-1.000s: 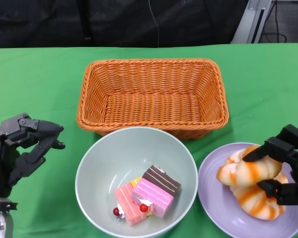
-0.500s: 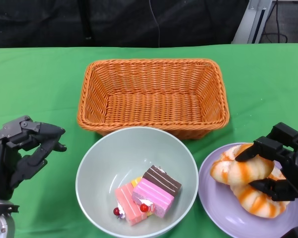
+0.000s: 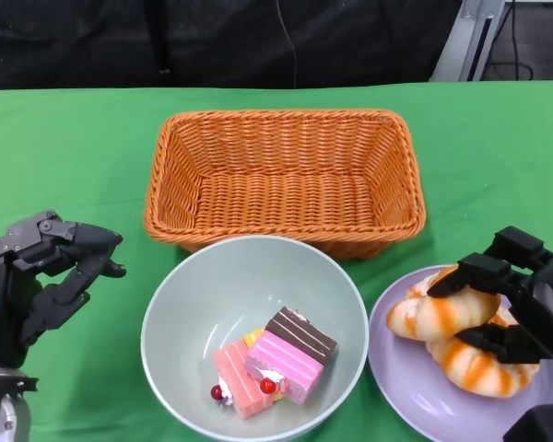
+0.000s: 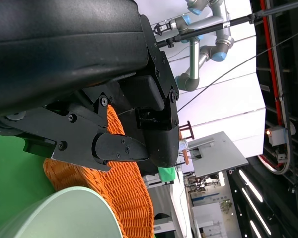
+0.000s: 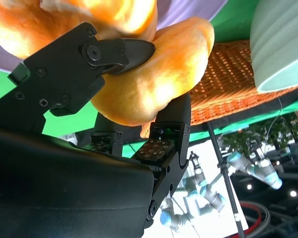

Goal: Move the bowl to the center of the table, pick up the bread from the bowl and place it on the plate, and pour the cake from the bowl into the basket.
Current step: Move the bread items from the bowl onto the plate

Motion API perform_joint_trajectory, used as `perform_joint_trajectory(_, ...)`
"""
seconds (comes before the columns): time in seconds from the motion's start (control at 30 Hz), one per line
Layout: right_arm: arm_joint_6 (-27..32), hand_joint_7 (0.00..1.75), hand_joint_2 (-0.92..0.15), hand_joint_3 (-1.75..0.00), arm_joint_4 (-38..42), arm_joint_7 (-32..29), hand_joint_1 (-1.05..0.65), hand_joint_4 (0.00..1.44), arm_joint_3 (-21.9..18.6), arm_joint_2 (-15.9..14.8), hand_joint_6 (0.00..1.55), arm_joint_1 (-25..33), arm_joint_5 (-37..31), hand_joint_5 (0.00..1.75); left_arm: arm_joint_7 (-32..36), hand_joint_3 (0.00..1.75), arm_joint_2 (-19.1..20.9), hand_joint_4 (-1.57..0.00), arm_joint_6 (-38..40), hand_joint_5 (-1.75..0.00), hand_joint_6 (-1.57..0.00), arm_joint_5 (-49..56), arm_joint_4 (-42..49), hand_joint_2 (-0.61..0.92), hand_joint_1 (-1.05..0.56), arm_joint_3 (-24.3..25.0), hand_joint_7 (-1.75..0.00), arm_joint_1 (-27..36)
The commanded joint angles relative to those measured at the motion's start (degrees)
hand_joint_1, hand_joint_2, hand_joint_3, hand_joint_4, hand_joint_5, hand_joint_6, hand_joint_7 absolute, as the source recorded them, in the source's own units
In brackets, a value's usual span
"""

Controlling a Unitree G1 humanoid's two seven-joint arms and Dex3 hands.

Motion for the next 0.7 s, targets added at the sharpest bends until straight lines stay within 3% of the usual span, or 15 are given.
perform_joint_trajectory(0.03,1.2,0.90,-0.83,-0.52,1.3,5.4,-0.05,0.84,0.5,-0.7,0.86,0.5,1.5,1.34,0.8,0.28,0.7,-0.91,0.9,-1.17,-1.02,-0.1,-1.2,0.92,-0.18,0.1,-0.77,-0.3)
perform_joint_trajectory(0.23,1.4,0.75,-0.91,-0.31,0.5,13.1,-0.05,0.87,-0.1,-1.4,0.93,0.9,5.4,1.25,1.3,0.27,0.9,-0.90,1.0,-1.18,-1.02,0.5,-1.9,0.92,-0.20,-0.1,-0.77,-0.5)
perform_joint_trajectory(0.37,3.2,0.69,-0.92,-0.28,-0.6,17.0,-0.08,0.86,0.1,-2.2,0.94,1.2,6.5,1.24,2.0,0.29,1.2,-0.91,0.6,-1.18,-1.02,1.7,-2.3,0.92,-0.19,-0.3,-0.77,-0.4)
perform_joint_trajectory(0.47,4.4,0.56,-0.91,-0.14,-1.8,18.9,-0.11,0.83,0.0,-2.6,0.98,1.7,6.9,1.24,1.4,0.29,0.9,-0.91,1.8,-1.18,-1.02,0.6,-3.2,0.92,-0.19,-0.4,-0.77,-0.2)
perform_joint_trajectory(0.53,5.0,0.50,-0.89,-0.09,-2.6,19.7,-0.16,0.79,-0.1,-2.9,1.00,2.0,7.2,1.25,1.5,0.29,0.8,-0.91,2.2,-1.18,-1.02,0.6,-3.5,0.92,-0.18,-0.4,-0.77,-0.2)
perform_joint_trajectory(0.6,5.1,0.39,-0.86,-0.05,-3.5,19.4,-0.24,0.78,-0.2,-3.1,1.03,2.5,7.5,1.11,2.0,0.29,0.9,-0.91,2.0,-1.18,-1.03,1.2,-3.5,0.92,-0.19,-0.3,-0.77,-0.2)
perform_joint_trajectory(0.7,5.1,0.37,-0.83,-0.02,-4.4,16.9,-0.35,0.74,-0.4,-2.9,1.01,3.1,7.4,1.10,1.6,0.29,0.9,-0.91,2.5,-1.18,-1.03,0.6,-3.4,0.92,-0.18,-0.2,-0.78,-0.4)
